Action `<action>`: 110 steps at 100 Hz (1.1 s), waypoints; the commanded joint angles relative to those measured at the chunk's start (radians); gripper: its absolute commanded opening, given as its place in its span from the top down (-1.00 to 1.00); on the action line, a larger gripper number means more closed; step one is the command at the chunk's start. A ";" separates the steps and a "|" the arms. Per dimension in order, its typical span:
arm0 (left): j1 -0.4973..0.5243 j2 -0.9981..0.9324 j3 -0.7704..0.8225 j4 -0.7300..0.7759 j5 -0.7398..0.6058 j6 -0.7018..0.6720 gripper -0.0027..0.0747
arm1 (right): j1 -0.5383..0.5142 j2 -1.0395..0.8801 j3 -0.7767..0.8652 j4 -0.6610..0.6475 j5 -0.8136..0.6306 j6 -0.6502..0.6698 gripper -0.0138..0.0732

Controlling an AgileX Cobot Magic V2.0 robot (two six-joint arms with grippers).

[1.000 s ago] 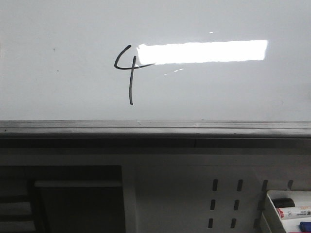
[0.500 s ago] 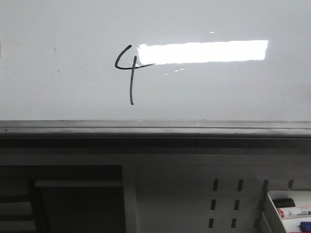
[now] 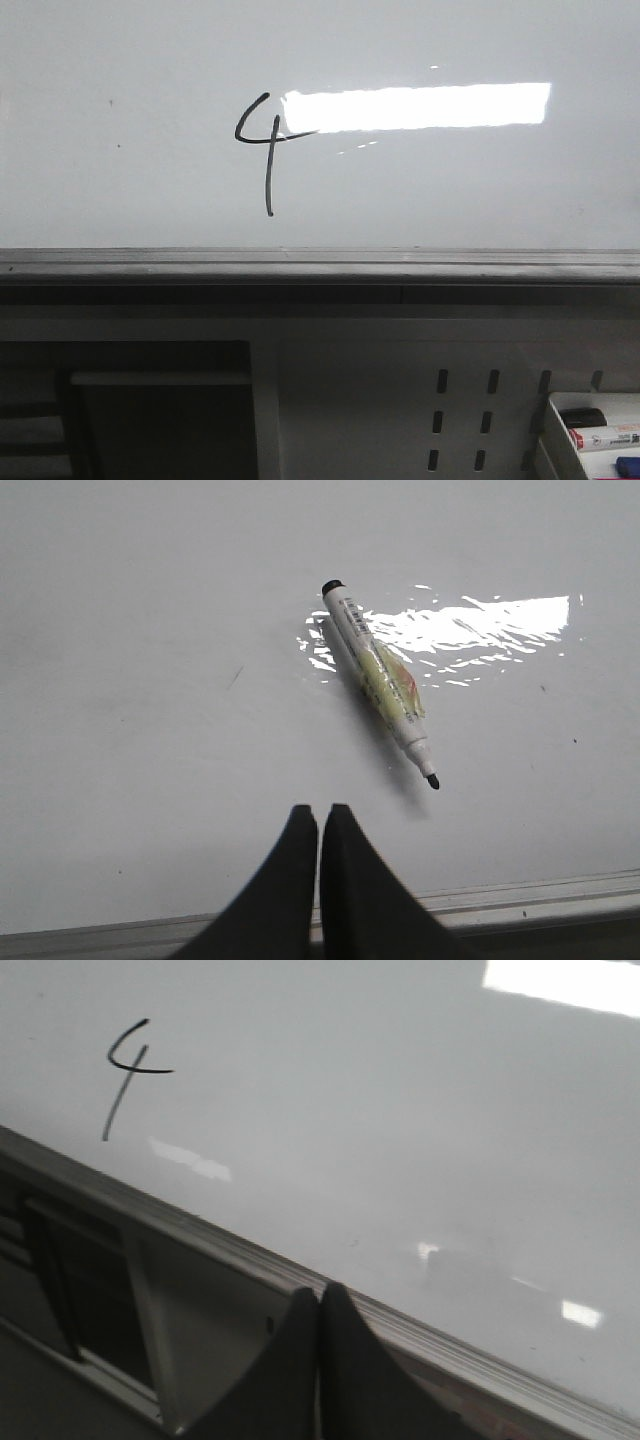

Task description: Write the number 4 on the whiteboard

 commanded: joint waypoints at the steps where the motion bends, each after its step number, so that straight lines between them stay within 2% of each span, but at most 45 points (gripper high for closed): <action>1: -0.009 -0.028 0.028 -0.008 -0.085 0.000 0.98 | -0.097 -0.021 0.039 -0.002 -0.155 0.004 0.84; 12: -0.009 -0.028 0.028 -0.008 -0.085 0.000 0.98 | -0.236 -0.105 0.160 0.015 -0.313 0.004 0.84; 23: -0.009 -0.028 0.028 -0.008 -0.085 0.000 0.98 | -0.337 -0.202 0.272 0.050 -0.411 0.004 0.84; 37: -0.009 -0.028 0.028 -0.008 -0.085 0.000 0.98 | -0.425 -0.260 0.367 0.077 -0.516 0.004 0.84; 55: -0.009 -0.028 0.028 -0.008 -0.085 0.000 0.98 | -0.439 -0.264 0.367 0.103 -0.506 0.004 0.84; 75: -0.009 -0.028 0.028 -0.008 -0.085 0.000 0.98 | -0.449 -0.264 0.367 0.190 -0.517 0.004 0.84; 110: -0.009 -0.028 0.028 -0.008 -0.085 0.000 0.98 | -0.449 -0.264 0.367 0.190 -0.521 -0.010 0.84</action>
